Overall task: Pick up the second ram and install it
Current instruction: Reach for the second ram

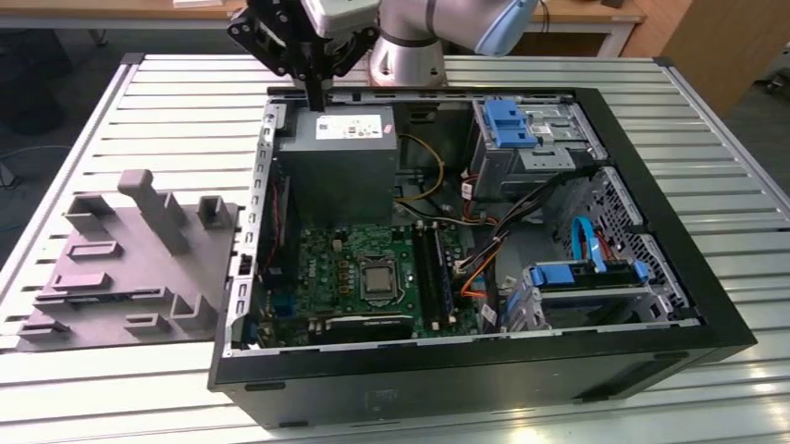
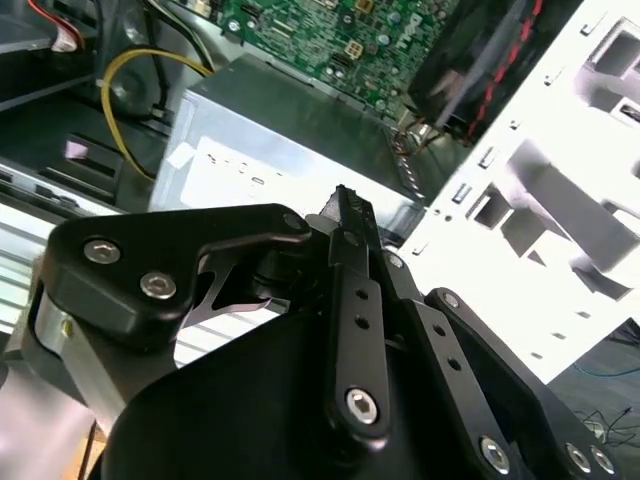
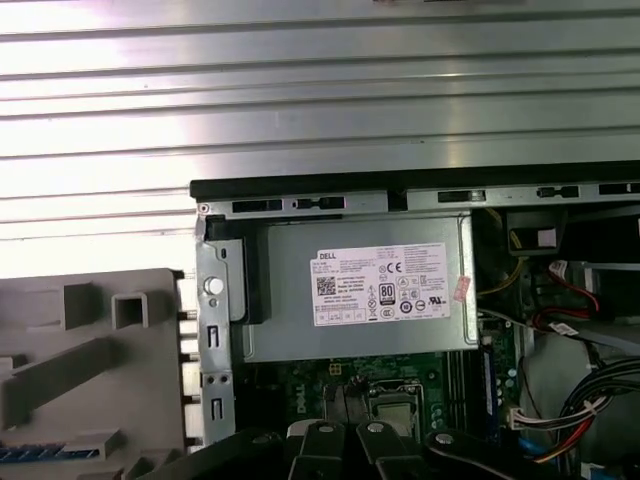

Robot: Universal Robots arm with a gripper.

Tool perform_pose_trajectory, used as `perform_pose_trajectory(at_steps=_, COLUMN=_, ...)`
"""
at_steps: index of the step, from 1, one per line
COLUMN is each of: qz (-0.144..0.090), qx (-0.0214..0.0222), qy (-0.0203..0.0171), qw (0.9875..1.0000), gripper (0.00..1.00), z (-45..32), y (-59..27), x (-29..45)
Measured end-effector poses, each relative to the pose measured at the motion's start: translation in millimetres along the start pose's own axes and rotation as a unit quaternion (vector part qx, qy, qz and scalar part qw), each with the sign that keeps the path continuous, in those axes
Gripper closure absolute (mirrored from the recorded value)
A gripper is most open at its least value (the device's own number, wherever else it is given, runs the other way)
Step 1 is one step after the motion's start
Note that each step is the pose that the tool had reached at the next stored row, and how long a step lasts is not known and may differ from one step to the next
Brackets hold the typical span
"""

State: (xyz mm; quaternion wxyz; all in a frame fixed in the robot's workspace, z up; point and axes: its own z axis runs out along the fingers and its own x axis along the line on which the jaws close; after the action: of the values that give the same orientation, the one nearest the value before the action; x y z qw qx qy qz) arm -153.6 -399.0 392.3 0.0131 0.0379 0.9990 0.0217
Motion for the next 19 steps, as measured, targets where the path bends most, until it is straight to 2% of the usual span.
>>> perform_pose_trajectory(at_steps=7, qz=0.000, qx=0.0000, qy=-0.0001, qw=1.0000, gripper=0.89, z=0.0, y=-1.6, x=21.0)
perform_pose_trajectory(at_steps=13, qz=0.000, qx=-0.0001, qy=-0.0003, qw=1.0000, gripper=0.89, z=0.2, y=-3.3, x=41.8)
perform_pose_trajectory(at_steps=19, qz=0.000, qx=0.0000, qy=-0.0004, qw=1.0000, gripper=0.89, z=1.1, y=-4.2, x=53.7)
